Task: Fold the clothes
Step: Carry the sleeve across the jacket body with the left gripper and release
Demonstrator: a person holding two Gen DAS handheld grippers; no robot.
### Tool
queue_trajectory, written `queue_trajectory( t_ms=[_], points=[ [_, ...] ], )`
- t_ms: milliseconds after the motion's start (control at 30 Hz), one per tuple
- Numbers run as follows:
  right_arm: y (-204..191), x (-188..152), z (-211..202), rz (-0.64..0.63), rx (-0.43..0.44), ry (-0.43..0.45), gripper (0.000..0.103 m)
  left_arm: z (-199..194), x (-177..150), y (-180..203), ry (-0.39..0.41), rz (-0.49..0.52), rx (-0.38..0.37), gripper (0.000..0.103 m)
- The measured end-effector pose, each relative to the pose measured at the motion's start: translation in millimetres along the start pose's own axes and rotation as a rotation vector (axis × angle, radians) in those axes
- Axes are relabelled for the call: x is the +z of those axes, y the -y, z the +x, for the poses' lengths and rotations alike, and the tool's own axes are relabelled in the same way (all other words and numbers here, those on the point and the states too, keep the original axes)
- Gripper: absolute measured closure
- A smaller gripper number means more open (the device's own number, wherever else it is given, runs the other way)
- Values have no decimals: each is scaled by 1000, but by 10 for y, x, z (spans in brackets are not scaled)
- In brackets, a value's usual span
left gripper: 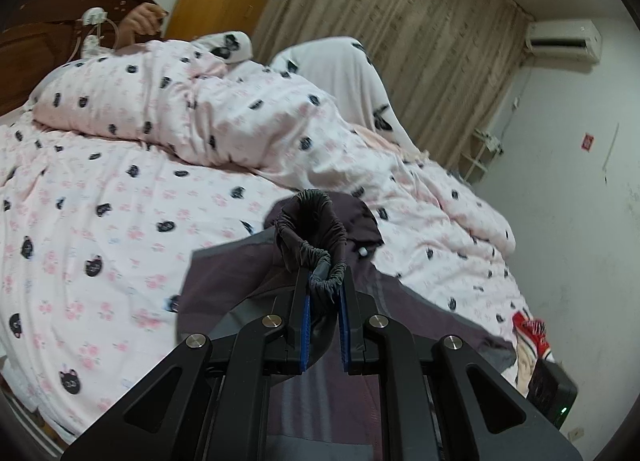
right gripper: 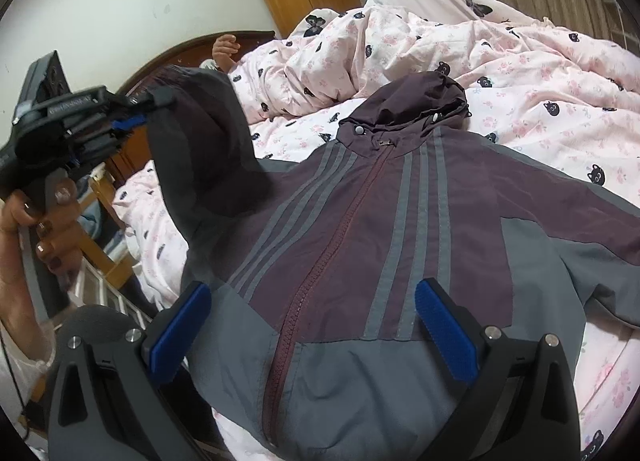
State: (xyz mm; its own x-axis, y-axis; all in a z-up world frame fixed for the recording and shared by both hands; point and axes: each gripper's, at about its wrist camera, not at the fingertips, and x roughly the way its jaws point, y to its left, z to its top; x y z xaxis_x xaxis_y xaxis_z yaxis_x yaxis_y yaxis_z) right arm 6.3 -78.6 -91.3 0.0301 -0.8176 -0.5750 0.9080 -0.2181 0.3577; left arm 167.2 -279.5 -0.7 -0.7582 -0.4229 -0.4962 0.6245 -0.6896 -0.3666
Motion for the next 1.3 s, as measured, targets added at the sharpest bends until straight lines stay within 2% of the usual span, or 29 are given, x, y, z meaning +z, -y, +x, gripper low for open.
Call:
queue_trajectory(
  t_ms=[300,600,700,867,1200,1300],
  points=[
    [125,71,-135,21,13,29,0,309,-252,298,-87,39,-38,93],
    [267,114,-219,34,-29,40,0,523,-548,387,-168,40,-65,93],
    [399,154,-300,75,-59,70,0,595,-665,433,-206,50,-79,93],
    [593,176,-344,158,-52,85,0,724,-864,508,-268,79,-80,93],
    [559,163,-228,140,-55,59,0,753,-1027,597,-309,109,-107,93],
    [581,160,-212,151,-54,57,0,767,-1108,697,-322,177,-85,93]
  ],
)
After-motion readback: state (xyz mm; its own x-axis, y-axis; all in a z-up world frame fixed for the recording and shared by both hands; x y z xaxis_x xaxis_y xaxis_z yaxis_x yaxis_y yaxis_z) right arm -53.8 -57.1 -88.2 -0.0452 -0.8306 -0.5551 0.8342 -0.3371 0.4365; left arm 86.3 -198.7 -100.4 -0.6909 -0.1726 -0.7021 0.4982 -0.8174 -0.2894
